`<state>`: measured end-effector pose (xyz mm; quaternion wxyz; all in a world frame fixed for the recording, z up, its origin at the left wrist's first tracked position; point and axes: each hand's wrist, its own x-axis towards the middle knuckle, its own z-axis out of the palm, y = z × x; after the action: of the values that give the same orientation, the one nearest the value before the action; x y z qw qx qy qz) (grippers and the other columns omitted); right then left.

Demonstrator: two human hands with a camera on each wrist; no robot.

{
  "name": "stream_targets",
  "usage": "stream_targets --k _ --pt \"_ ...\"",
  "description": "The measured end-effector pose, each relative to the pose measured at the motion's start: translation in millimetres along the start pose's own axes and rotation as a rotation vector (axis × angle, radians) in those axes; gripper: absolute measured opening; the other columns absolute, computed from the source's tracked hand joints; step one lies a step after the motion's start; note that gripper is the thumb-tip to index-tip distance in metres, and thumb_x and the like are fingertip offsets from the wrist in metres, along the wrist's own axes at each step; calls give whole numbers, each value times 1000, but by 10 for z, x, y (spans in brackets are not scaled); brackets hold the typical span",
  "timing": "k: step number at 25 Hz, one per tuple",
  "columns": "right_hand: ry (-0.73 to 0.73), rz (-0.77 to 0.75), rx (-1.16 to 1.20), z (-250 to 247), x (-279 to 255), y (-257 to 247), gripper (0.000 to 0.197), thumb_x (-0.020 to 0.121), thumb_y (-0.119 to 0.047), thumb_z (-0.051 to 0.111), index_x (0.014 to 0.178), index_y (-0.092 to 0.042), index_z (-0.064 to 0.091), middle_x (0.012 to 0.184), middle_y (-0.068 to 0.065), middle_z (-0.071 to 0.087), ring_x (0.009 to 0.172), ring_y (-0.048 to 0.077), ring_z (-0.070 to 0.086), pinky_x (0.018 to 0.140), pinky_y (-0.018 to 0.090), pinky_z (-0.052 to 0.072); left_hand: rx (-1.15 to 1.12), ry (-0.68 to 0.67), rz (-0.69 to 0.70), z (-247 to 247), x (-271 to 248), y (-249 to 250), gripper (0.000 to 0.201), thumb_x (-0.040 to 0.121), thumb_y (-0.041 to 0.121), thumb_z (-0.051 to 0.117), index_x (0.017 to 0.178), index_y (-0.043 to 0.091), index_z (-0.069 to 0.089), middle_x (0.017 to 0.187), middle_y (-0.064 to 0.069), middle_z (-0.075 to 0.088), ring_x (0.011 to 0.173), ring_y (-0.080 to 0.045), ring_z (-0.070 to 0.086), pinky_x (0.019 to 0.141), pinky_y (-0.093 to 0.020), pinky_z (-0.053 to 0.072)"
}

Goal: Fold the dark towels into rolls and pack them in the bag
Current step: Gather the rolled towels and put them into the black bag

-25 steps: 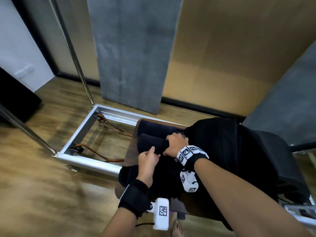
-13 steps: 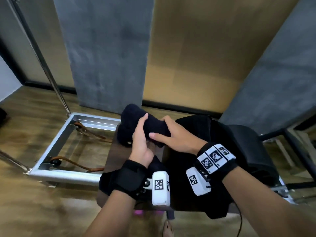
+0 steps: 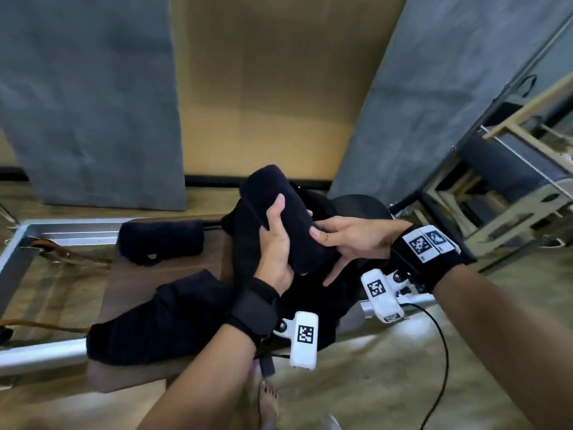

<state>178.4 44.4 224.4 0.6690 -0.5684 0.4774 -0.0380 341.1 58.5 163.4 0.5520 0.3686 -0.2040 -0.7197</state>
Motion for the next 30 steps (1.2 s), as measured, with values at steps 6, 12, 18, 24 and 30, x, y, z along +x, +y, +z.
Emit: stream_targets --k 6,12,18,24,30 --pt "87 -105 109 -326 -105 394 45 105 -3 54 149 -8 47 147 18 57 131 43 60 101 69 50 1076 -154 367 -264 95 -245 91 79 99 27 135 35 58 137 10 58 132 -18 50 109 -38 36" --pt "276 -121 74 -263 194 824 56 99 10 60 148 -15 48 142 20 59 132 37 60 99 62 54 2027 -497 333 -699 -4 -274 62 94 76 52 144 38 57 158 18 40 118 -23 64 87 -37 49" --pt "380 -262 -53 -347 412 930 53 91 14 68 138 -4 55 131 21 67 120 20 64 102 36 56 2021 -506 432 -516 -57 -90 21 103 49 59 110 31 66 129 12 50 114 -18 57 76 -35 45" --pt "254 -8 -562 -583 394 965 53 85 3 78 133 -12 62 125 4 72 119 18 66 104 35 51 1973 -311 488 -527 -31 -76 24 105 50 56 113 32 70 113 11 45 115 -12 46 67 -34 51" --pt "182 225 -1037 -570 452 567 45 87 1 58 124 -22 71 114 3 75 106 26 70 94 46 59 1906 -250 540 -480 -24 -51 16 103 37 65 104 22 72 106 11 38 109 -10 44 56 -30 44"
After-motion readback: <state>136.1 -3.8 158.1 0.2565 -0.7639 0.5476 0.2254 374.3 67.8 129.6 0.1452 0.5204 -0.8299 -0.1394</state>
